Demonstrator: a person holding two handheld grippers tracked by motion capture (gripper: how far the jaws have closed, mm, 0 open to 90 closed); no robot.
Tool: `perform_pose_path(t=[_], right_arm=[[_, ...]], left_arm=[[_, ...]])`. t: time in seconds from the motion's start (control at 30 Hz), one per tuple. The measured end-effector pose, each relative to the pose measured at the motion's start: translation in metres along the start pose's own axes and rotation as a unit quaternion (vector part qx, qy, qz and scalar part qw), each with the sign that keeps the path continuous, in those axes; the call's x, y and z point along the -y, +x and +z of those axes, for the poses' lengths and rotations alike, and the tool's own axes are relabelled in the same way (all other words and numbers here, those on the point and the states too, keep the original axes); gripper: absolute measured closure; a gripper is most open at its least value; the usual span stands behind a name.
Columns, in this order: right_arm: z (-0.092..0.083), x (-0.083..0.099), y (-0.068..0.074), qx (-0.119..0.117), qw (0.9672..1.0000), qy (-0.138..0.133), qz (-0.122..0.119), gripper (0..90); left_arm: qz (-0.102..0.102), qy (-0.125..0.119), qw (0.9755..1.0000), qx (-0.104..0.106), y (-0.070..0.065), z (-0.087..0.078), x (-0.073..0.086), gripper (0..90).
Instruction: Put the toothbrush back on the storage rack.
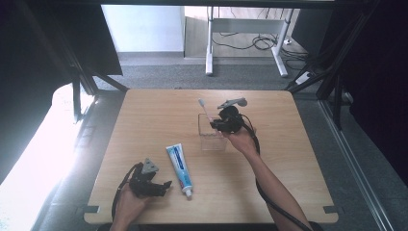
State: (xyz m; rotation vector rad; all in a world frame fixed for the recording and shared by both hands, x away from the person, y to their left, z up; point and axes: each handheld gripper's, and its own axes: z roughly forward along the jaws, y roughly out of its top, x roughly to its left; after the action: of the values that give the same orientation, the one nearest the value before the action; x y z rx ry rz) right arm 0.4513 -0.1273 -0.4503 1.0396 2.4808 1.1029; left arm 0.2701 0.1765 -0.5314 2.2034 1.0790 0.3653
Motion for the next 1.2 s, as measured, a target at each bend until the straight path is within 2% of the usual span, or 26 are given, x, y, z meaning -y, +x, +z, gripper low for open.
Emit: perform_pose_path(t=[0.27, 0.87, 1.2], right_arm=[[0.008, 0.002, 0.002, 0.009, 0.9997, 0.018, -0.016, 78.5], [0.013, 0.005, -0.005, 0.005, 0.9984, 0.054, -0.017, 77.4], [0.013, 0.004, -0.005, -0.002, 0.9981, 0.057, -0.021, 74.5]], left_arm=[[0.000, -0.001, 1.0000, -0.001, 0.000, -0.001, 0.000, 13.8], [0.001, 0.001, 1.0000, -0.001, 0.000, 0.000, 0.000, 13.8], [0.003, 0.002, 1.0000, -0.001, 0.001, -0.001, 0.000, 13.8]])
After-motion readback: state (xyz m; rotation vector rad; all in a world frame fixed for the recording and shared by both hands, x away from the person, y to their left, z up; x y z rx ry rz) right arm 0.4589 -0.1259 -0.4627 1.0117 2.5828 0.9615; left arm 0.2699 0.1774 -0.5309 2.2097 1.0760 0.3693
